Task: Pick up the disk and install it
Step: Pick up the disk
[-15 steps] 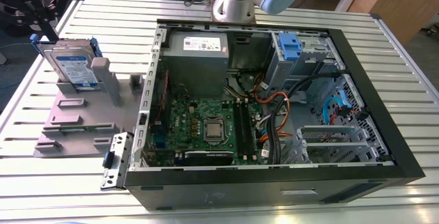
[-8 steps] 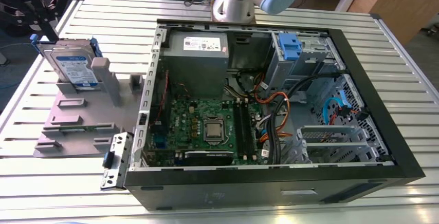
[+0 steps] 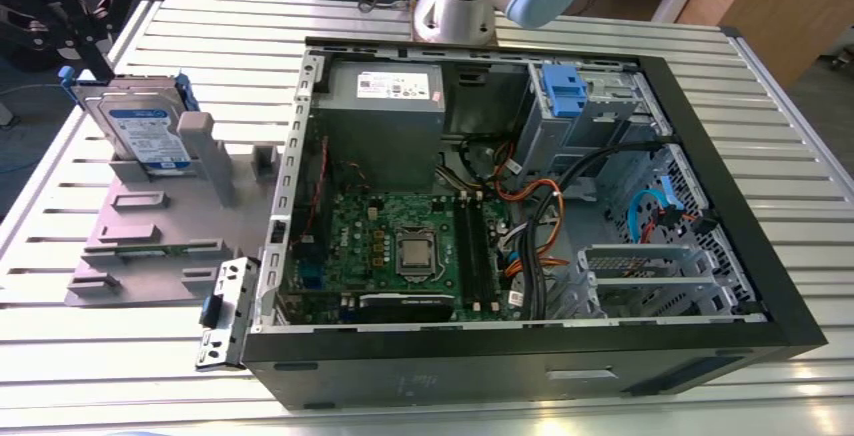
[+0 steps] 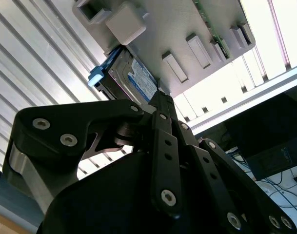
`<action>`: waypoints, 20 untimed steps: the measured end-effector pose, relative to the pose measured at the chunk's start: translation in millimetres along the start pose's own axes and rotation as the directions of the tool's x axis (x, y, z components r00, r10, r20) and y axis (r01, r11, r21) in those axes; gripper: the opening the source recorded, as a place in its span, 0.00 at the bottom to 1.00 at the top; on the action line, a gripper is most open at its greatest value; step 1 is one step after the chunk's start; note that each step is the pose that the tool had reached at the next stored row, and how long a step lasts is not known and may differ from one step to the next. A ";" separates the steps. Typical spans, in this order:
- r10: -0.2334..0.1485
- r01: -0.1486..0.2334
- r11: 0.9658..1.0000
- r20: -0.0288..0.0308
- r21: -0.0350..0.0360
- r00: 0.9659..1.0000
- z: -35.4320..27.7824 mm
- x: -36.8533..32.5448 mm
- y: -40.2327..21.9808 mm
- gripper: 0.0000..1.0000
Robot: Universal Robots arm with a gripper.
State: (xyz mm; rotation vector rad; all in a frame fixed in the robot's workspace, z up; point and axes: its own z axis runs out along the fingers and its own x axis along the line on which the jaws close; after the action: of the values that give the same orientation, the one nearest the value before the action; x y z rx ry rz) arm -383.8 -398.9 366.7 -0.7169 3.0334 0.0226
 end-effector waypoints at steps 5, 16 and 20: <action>-0.003 0.003 1.000 0.000 0.000 1.000 0.0 0.0 0.0 0.11; -0.010 0.010 1.000 0.000 0.000 1.000 0.0 0.0 0.0 0.11; -0.012 0.012 1.000 0.000 0.000 1.000 0.0 0.0 0.0 0.11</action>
State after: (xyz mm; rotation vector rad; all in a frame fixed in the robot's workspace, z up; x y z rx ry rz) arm -383.8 -398.9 366.7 -0.7352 3.0292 0.0228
